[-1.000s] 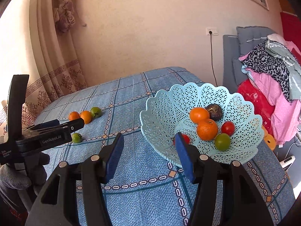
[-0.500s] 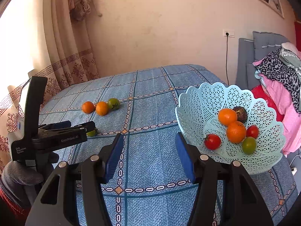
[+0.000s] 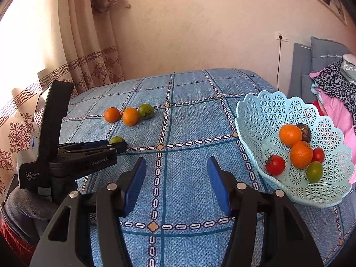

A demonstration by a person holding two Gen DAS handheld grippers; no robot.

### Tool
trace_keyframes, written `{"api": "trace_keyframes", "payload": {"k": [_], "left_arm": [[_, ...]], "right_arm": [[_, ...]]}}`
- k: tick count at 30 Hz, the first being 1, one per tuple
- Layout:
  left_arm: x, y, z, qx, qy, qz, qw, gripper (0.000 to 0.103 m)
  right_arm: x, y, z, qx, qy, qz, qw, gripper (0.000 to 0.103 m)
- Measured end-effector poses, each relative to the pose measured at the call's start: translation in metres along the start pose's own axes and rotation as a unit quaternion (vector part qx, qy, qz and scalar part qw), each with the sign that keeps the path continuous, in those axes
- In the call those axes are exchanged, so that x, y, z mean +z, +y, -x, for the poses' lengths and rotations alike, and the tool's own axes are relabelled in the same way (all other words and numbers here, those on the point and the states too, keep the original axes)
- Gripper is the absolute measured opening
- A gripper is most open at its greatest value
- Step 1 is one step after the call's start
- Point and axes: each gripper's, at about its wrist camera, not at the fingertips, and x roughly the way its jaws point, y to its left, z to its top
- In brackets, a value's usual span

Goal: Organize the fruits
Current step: 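Grasp the small green citrus fruit with the left gripper, then grasp an orange with the right gripper while the left gripper holds the green fruit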

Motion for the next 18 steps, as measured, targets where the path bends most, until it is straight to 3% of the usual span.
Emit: {"api": "trace_keyframes", "payload": {"k": [11,18], "left_arm": [[-0.002,0.012,0.021,0.007,-0.025,0.022,0.9994,0.034],[0.0,0.034,0.034,0.048,-0.048,0.052,0.9964,0.034]], "right_arm": [[0.013,0.015,-0.025,0.036,0.029,0.017,0.999,0.057],[0.028,0.031,-0.059,0.074,0.066,0.027,0.995,0.057]]}}
